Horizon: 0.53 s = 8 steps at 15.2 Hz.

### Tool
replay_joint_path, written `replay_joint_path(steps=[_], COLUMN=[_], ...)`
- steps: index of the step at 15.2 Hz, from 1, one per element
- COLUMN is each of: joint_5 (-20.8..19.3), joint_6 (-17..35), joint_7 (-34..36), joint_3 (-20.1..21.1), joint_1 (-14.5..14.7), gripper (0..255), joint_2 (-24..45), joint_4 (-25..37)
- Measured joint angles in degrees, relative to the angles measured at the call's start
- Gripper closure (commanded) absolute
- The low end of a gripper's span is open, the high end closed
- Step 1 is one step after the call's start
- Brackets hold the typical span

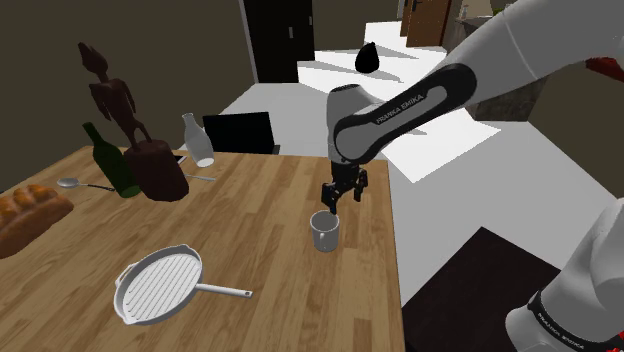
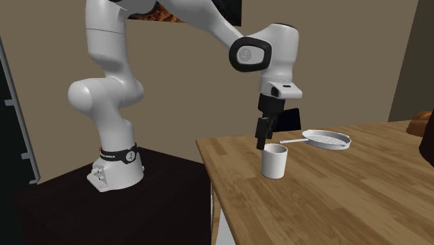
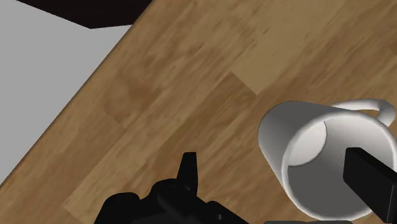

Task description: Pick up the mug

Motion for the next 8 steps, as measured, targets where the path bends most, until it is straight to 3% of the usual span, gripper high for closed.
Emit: replay_joint_path(steps=[4, 8], joint_5=[-0.3, -0.5], joint_6=[2.7, 5.1], joint_7=[0.5, 0.6], joint_3=[0.5, 0.6], joint_1=[0.9, 1.1], gripper=[0, 0], joint_2=[6.3, 8.4], joint_4=[3.9, 3.6])
